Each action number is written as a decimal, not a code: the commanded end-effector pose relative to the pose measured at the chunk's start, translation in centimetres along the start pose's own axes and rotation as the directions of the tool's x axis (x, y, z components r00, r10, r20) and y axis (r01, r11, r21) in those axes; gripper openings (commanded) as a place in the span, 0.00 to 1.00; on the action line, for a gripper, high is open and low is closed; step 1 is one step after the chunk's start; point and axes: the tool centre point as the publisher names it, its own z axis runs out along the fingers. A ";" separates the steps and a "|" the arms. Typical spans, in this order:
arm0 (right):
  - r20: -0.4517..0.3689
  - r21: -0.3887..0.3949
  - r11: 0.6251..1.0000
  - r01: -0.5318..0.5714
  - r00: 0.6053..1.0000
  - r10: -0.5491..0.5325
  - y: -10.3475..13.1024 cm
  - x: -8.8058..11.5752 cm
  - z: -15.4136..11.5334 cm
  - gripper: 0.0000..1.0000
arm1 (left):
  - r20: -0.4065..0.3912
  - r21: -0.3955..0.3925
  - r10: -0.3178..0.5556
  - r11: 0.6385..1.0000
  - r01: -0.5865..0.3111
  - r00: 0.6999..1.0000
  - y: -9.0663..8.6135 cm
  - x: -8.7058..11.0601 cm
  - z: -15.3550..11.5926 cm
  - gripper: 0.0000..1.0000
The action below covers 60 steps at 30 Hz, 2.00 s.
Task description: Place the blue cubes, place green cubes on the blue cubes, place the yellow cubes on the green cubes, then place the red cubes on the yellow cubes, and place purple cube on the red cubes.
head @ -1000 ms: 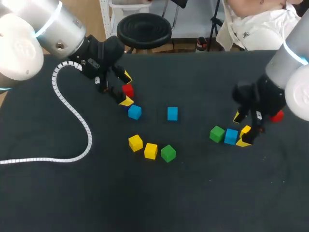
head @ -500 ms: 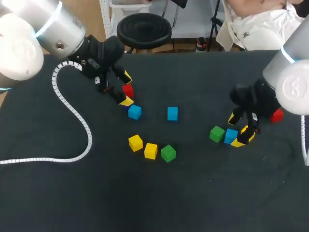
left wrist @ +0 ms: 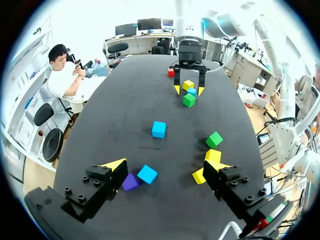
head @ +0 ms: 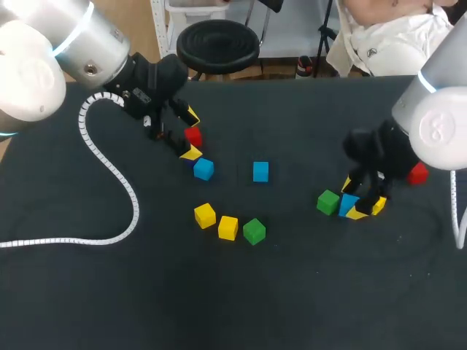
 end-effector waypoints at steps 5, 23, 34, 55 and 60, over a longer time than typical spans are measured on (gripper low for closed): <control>0.010 0.034 0.999 0.004 1.000 -0.004 0.1 0.4 -1.3 0.00 | 0.001 0.000 0.001 1.000 -0.001 1.000 0.0 0.1 0.0 1.00; -0.025 0.072 0.997 0.040 0.999 -0.038 -3.5 -6.9 -2.1 0.00 | 0.001 0.000 0.001 1.000 -0.001 1.000 0.0 0.1 0.0 1.00; 0.010 0.077 0.997 0.002 1.000 -0.003 -3.7 -9.1 -1.9 0.00 | 0.001 0.000 0.001 1.000 -0.001 1.000 0.0 0.1 0.0 1.00; 0.029 0.042 0.999 0.034 0.999 -0.036 -4.3 -11.4 0.3 0.00 | 0.001 0.000 0.001 1.000 -0.001 1.000 0.0 0.1 0.0 1.00; 0.043 0.034 0.999 0.028 0.999 -0.029 -4.7 -11.6 1.7 0.00 | 0.001 0.000 0.001 1.000 -0.001 1.000 0.0 0.1 0.0 1.00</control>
